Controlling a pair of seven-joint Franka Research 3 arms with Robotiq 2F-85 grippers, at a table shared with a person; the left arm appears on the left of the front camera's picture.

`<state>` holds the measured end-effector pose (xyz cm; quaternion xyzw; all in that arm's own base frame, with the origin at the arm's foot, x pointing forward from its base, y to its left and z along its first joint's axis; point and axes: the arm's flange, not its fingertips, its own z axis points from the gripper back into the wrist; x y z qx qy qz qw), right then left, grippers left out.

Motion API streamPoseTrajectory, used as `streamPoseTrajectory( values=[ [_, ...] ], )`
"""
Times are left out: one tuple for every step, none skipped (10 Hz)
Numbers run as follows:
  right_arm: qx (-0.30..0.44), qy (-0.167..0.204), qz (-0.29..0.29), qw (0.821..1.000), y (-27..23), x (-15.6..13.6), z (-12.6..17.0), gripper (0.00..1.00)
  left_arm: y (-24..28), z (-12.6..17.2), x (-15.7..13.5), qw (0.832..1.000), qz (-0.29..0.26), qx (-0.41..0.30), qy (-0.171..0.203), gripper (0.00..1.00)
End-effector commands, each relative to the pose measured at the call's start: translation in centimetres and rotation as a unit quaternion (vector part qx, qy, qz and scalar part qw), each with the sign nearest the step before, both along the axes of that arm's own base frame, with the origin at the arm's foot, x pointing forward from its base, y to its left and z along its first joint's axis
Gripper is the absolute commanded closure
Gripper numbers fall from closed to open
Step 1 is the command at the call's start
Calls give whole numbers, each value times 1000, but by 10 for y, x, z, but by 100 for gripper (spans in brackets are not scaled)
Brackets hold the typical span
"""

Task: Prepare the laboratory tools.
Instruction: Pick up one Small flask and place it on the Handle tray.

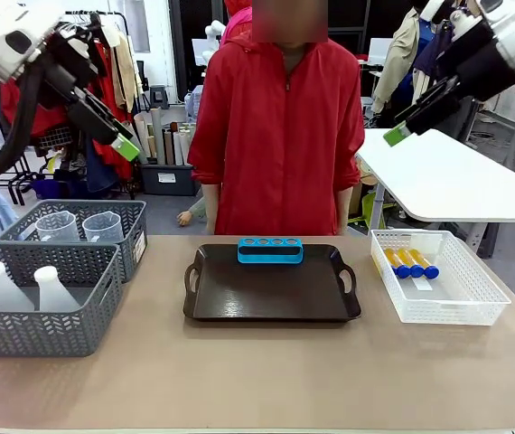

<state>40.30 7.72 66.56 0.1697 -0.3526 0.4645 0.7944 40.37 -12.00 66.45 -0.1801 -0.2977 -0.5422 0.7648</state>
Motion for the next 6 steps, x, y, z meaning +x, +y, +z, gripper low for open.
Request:
streamPoseTrajectory(
  values=[
    [0,-3,3,1000,-10,17,14,0,9,10,9,1000,0,22,-13,0],
    [1,-6,0,1000,-15,21,19,0,16,14,12,999,12,27,-21,0],
    [3,-6,-5,1000,-20,27,25,0,23,16,18,999,26,36,-31,0],
    [5,-10,-1,1000,-26,32,28,0,31,18,24,999,31,31,-31,0],
    [10,-10,1,1000,-32,37,30,0,37,20,28,998,36,28,-31,0],
    [15,-10,0,1000,-38,42,33,0,43,22,32,998,41,25,-32,0]
  ],
)
